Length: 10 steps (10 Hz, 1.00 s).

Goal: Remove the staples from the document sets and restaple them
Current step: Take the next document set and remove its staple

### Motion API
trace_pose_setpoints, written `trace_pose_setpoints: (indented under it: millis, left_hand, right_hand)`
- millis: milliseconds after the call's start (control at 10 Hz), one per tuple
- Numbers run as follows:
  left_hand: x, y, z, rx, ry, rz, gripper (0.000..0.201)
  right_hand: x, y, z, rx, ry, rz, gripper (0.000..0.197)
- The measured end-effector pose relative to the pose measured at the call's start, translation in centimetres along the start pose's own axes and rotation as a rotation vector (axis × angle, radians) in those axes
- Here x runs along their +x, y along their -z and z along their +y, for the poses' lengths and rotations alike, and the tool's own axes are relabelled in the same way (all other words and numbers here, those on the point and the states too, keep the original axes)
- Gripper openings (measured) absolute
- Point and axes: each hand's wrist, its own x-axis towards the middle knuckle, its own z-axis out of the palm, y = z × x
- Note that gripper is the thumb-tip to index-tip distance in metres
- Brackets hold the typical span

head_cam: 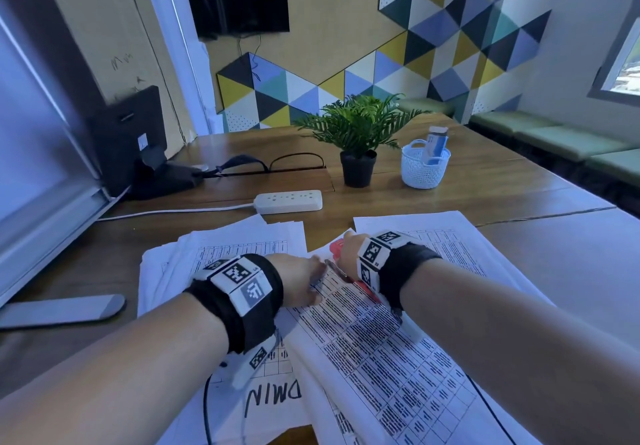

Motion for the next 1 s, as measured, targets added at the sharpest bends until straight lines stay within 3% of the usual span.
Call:
trace_pose_setpoints:
  millis: [100, 400, 500, 600, 800, 900, 1000]
  left_hand:
    - [0.0, 0.2, 0.1, 0.020, -0.032, -0.001, 0.054]
    - [-0.5, 0.9, 0.5, 0.090, -0.070, -0.031, 0.061]
    - [-0.6, 1.0, 0.6, 0.094, -0.055, -0.041, 0.060]
    - [-0.7, 1.3, 0.9, 0.102, -0.035, -0.052, 0.059]
    - [-0.9, 1.6, 1.1, 0.090, -0.023, -0.055, 0.059]
    - [-0.9, 1.6, 1.1, 0.095, -0.022, -0.070, 0.058]
    - [-0.8, 1.7, 1.1, 0.096, -0.024, -0.066, 0.057]
  right_hand:
    - [0.9, -0.1, -0.2, -0.131, 0.021, 0.000, 0.042]
    - [1.7, 0.0, 0.1, -0.164, 0.082, 0.016, 0.042]
    - [1.3, 0.3, 0.6, -0.217, 0.159, 0.002, 0.039]
    - [1.2, 0.7, 1.1, -0.214, 0.134, -0.010, 0.023]
    - [1.3, 0.8, 1.6, -0.104, 0.068, -0.036, 0.018]
    - [2.6, 0.1, 2.3, 0.125, -0.011, -0.023, 0.041]
    - [2.8, 0.3, 2.3, 0.144, -0.032, -0.035, 0.042]
